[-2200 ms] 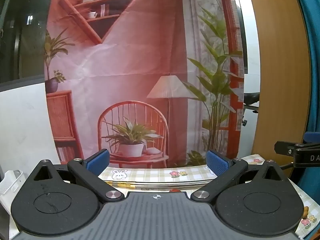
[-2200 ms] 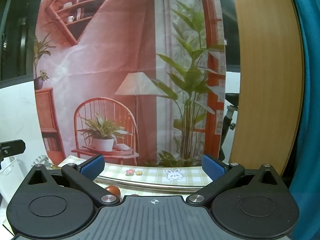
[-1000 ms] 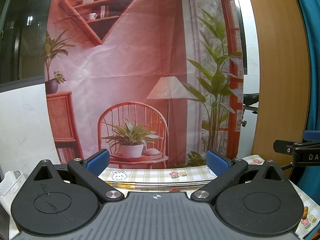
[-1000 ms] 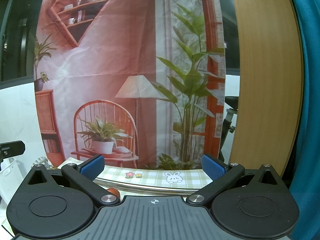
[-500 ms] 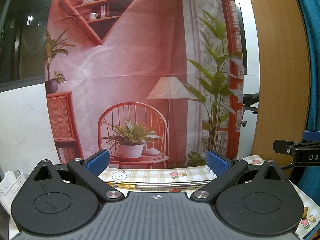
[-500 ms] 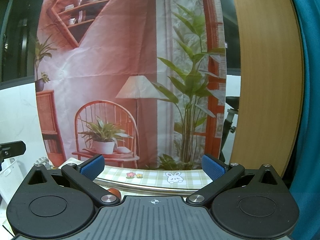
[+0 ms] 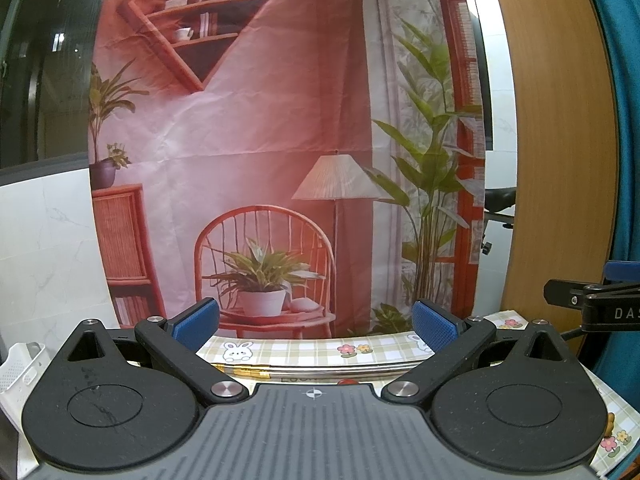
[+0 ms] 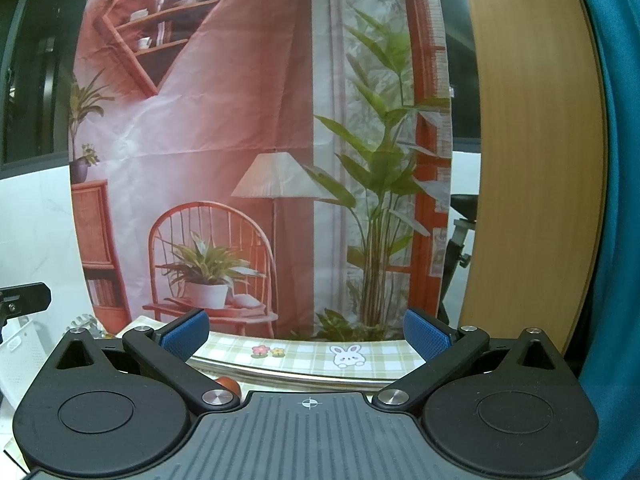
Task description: Organize fruits
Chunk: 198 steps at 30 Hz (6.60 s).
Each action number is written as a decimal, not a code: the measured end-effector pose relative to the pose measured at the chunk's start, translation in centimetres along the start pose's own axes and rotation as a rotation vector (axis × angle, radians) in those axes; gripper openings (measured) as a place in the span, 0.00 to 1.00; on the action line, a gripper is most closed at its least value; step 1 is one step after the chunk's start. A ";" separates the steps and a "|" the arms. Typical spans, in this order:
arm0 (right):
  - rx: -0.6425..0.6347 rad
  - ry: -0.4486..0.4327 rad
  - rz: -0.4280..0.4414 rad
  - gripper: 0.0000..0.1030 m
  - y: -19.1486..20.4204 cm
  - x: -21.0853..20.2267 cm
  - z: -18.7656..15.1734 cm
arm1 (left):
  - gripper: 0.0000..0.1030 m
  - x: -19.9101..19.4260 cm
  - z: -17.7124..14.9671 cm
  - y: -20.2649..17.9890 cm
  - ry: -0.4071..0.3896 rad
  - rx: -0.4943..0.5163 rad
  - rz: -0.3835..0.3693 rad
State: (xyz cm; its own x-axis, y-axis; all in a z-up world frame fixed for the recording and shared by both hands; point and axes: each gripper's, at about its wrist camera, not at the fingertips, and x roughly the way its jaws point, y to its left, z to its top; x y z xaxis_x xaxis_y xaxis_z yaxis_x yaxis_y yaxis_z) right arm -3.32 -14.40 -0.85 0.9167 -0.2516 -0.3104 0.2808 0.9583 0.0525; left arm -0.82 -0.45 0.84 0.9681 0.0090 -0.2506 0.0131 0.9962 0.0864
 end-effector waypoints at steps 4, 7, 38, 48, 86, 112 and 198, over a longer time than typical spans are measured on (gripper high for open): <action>0.000 -0.001 -0.001 1.00 0.0 0.0 0.0 | 1.00 -0.1 -0.1 -0.1 -0.002 0.000 0.000; 0.001 -0.003 -0.002 1.00 0.0 -0.2 0.0 | 1.00 0.0 -0.2 0.0 -0.003 -0.002 -0.002; 0.055 0.034 0.013 1.00 -2.8 4.0 -2.6 | 1.00 9.1 -4.5 4.5 0.188 -0.083 0.040; 0.082 0.129 0.024 1.00 -4.7 10.3 -7.3 | 0.98 17.1 -11.1 6.3 0.299 -0.059 -0.006; 0.167 0.371 -0.038 1.00 -6.9 23.2 -14.1 | 0.29 33.8 -21.1 2.8 0.501 0.074 -0.318; 0.068 0.412 0.062 0.77 -6.5 27.8 -15.4 | 0.29 24.1 -17.6 3.0 0.378 -0.068 -0.371; -0.039 0.523 0.202 0.41 3.9 14.5 -21.6 | 0.29 15.6 -23.3 -0.3 0.528 0.036 -0.295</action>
State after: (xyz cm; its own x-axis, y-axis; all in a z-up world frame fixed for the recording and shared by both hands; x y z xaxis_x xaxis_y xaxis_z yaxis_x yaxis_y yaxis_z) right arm 4.88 -11.38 -25.64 0.6851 0.0287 -0.7278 0.0941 0.9874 0.1275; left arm 8.49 1.46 -25.59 0.6673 -0.2163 -0.7127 0.2795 0.9597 -0.0296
